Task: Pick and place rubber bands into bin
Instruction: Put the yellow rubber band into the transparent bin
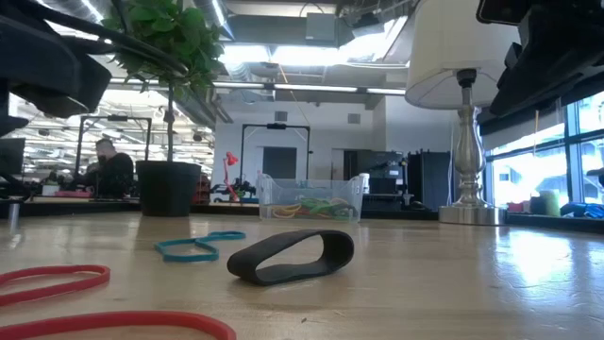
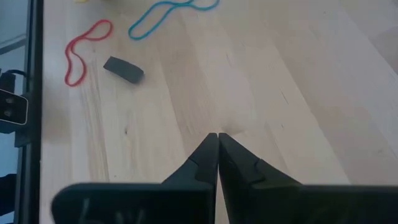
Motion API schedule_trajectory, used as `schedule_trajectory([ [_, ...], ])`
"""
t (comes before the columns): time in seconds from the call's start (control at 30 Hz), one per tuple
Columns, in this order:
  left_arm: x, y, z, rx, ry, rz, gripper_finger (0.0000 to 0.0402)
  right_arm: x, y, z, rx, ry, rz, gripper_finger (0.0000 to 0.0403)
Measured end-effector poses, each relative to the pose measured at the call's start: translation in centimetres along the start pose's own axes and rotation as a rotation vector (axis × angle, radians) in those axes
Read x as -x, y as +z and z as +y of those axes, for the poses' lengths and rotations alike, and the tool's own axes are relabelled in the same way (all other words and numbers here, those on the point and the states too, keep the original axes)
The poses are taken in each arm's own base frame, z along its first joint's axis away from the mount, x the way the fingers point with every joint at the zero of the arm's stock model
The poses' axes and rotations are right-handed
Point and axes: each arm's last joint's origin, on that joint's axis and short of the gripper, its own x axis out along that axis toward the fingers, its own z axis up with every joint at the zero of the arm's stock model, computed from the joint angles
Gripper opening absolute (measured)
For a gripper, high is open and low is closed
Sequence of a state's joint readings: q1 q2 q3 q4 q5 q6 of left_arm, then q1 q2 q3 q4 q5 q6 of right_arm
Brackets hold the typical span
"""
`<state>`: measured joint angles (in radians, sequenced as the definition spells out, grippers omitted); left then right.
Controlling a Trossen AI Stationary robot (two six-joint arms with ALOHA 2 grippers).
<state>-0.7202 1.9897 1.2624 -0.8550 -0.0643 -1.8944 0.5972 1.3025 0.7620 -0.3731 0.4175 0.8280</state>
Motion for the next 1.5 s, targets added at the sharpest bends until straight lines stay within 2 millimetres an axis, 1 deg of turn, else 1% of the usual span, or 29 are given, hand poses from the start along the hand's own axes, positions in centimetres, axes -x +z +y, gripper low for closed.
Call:
schedule_trajectory([
  [0.1, -0.1, 0.0, 0.0, 0.005, 0.016, 0.029, 0.0122, 0.0, 0.0, 0.0, 0.001, 0.000, 0.000, 0.0016],
  [0.17, -0.1, 0.0, 0.0, -0.001, 0.015, 0.030, 0.0099, 0.0, 0.0, 0.0, 0.003, -0.004, 0.004, 0.0016],
  [0.3, 0.4, 0.3, 0.1, 0.005, 0.005, 0.043, 0.0026, 0.0, 0.0, 0.0, 0.015, -0.004, 0.004, 0.0016],
  [0.33, 0.6, 0.4, 0.1, 0.016, 0.001, 0.051, 0.0014, 0.0, 0.0, 0.0, 0.020, -0.004, 0.004, 0.0016],
  [0.43, 1.4, 0.9, 0.1, 0.022, -0.030, 0.058, 0.0005, 0.0, 0.0, 0.0, 0.024, -0.004, 0.003, 0.0016],
  [0.5, 2.4, 1.3, -0.1, 0.016, -0.094, 0.024, 0.0002, 0.0, 0.0, 0.0, 0.023, -0.003, 0.003, 0.0016],
  [0.57, 3.9, 2.0, 0.1, 0.013, -0.146, -0.043, 0.0002, 0.0, 0.0, 0.0, 0.020, 0.002, -0.003, 0.0016],
  [0.67, 5.5, 3.0, 0.3, 0.008, -0.218, -0.161, 0.0002, 0.0, 0.1, 0.1, 0.012, 0.008, -0.009, 0.0016],
  [0.77, 7.5, 4.3, 0.7, -0.018, -0.289, -0.266, 0.0002, 0.0, 0.3, 0.2, 0.010, 0.010, -0.041, 0.0018],
  [0.83, 8.3, 5.4, 0.7, -0.056, -0.304, -0.331, 0.0002, 0.0, 0.6, 0.4, -0.003, 0.012, -0.081, 0.0025],
  [0.97, 9.4, 7.5, 0.5, -0.171, -0.326, -0.413, 0.0002, -0.1, 1.6, 0.5, 0.010, 0.022, -0.167, 0.0055],
  [1.1, 9.7, 9.7, -0.4, -0.244, -0.365, -0.460, 0.0002, -0.7, 2.9, 0.6, 0.052, 0.045, -0.250, 0.0101],
  [1.3, 10.4, 12.9, -2.0, -0.322, -0.475, -0.511, 0.0002, -2.4, 4.4, 1.0, 0.081, 0.071, -0.365, 0.0170],
  [1.5, 11.3, 15.5, -3.2, -0.414, -0.578, -0.600, 0.0003, -3.7, 5.5, 1.1, 0.112, 0.076, -0.457, 0.0225],
])
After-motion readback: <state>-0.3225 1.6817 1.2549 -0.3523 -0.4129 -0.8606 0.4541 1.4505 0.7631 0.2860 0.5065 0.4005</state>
